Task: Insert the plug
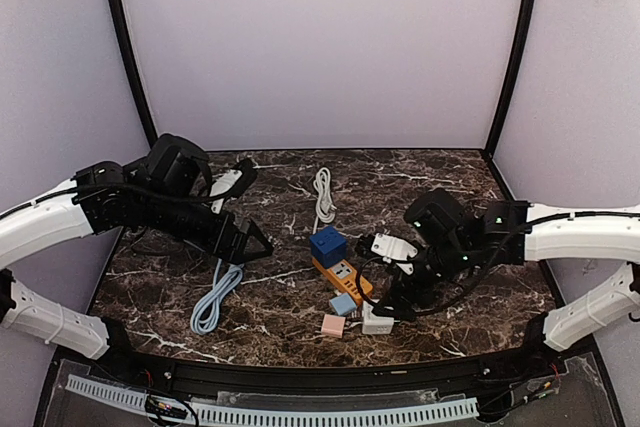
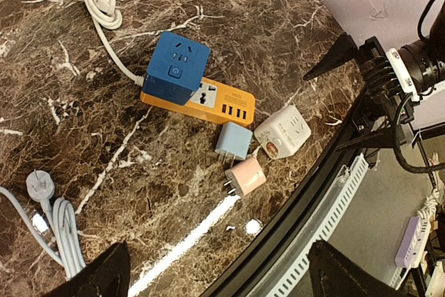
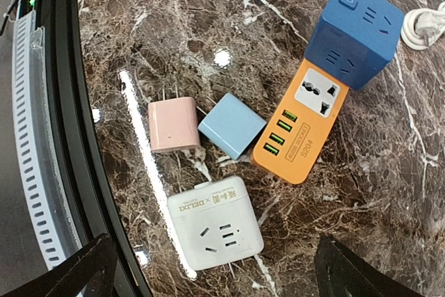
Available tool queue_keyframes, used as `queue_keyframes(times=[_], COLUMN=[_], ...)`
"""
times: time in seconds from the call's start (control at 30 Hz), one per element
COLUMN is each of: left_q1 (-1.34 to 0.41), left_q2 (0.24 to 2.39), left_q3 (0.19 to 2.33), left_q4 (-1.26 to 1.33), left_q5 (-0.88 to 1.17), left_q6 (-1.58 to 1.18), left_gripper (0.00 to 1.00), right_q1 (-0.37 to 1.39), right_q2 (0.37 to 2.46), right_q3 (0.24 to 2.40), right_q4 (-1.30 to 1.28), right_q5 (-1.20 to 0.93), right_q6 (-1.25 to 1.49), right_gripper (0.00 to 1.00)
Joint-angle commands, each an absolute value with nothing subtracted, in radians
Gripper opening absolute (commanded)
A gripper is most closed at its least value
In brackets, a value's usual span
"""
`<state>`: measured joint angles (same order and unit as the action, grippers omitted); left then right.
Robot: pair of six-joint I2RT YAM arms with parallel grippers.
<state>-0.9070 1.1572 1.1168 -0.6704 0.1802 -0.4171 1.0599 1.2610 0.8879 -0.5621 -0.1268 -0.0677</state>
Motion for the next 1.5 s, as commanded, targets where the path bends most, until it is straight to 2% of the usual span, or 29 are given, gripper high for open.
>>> queue_keyframes(times=[0.0,0.23,0.43,0.8,1.23,1.47], left_q1=[-0.907,-0.907,-0.906,-0.906,-0.907,-0.907], left_q2=[1.136,1.079,1.082,1.12,1.167,1.149], left_q3=[1.113,1.058,1.051,1.048,1.063,1.045], left_q4=[-0.687,-0.679,-0.651,-0.626,-0.617,-0.609], left_q5=[0.233,0.195,0.191,0.209,0.217,0.208], left_q6=[-0.381,-0.401,-0.436,-0.452,-0.447,-0.466], left_gripper=[0.89,0.87,0.85,0.84,0.81,0.79], right_q1=[1.068,1.067,1.069,1.073,1.104,1.104], right_q2=[1.283,1.39,1.432,1.481,1.443,1.444], right_q3=[0.884,0.884,0.876,0.888,0.853,0.815], right_q4=[-0.559,-0.552,-0.544,-0.597,-0.55,-0.505], right_q5=[-0.17,-0.137,-0.016,0.037,-0.051,-0.079], right_q6=[-0.162,-0.173,-0.23,-0.342,-0.462,-0.496], right_gripper=[0.99,0.99,0.99,0.99,0.97,0.93])
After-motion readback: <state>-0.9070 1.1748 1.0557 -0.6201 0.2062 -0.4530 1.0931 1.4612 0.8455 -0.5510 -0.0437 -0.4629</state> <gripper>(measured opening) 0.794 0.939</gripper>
